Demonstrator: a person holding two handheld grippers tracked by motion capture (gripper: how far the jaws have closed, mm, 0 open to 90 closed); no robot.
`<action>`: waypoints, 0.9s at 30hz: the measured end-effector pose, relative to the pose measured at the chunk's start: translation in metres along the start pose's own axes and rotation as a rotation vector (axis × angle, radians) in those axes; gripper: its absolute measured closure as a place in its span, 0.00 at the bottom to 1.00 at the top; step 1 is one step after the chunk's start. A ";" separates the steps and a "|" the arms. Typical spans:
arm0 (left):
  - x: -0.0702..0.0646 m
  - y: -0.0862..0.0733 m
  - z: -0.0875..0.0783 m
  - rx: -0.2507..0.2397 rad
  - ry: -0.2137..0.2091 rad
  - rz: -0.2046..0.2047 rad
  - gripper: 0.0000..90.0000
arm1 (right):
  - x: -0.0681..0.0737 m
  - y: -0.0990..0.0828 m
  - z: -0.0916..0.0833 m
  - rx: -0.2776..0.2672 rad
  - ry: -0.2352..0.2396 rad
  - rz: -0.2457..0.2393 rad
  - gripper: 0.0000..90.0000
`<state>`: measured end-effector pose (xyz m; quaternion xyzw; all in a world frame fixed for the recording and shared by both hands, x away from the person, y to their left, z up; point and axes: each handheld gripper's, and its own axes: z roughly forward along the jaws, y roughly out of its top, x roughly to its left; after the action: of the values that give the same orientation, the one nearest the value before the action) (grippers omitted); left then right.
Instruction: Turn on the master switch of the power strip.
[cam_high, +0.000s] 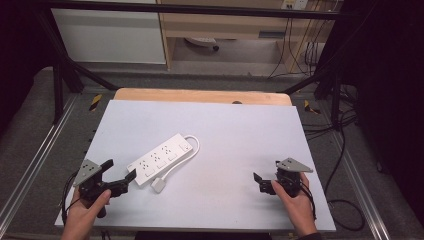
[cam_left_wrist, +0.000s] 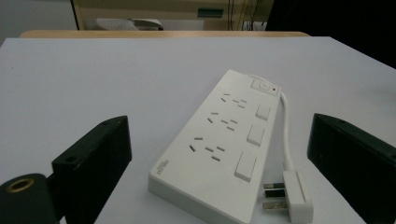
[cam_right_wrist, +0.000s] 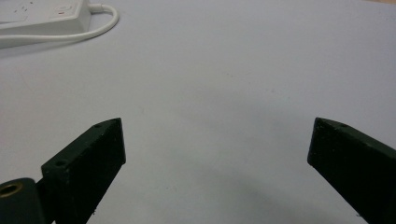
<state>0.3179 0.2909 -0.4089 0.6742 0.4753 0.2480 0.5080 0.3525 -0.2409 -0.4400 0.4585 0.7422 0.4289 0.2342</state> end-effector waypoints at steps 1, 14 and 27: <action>0.000 0.001 0.000 0.001 -0.001 0.001 0.07 | -0.001 0.000 0.000 0.001 -0.003 0.004 0.05; -0.008 0.017 0.016 0.019 0.037 -0.014 0.07 | -0.001 0.003 -0.004 -0.018 0.003 0.032 0.03; -0.027 0.034 0.039 0.027 0.010 0.017 0.07 | -0.002 0.003 -0.007 -0.035 0.029 0.038 0.03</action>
<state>0.3513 0.2484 -0.3873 0.6837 0.4754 0.2490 0.4945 0.3503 -0.2452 -0.4339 0.4622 0.7290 0.4528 0.2233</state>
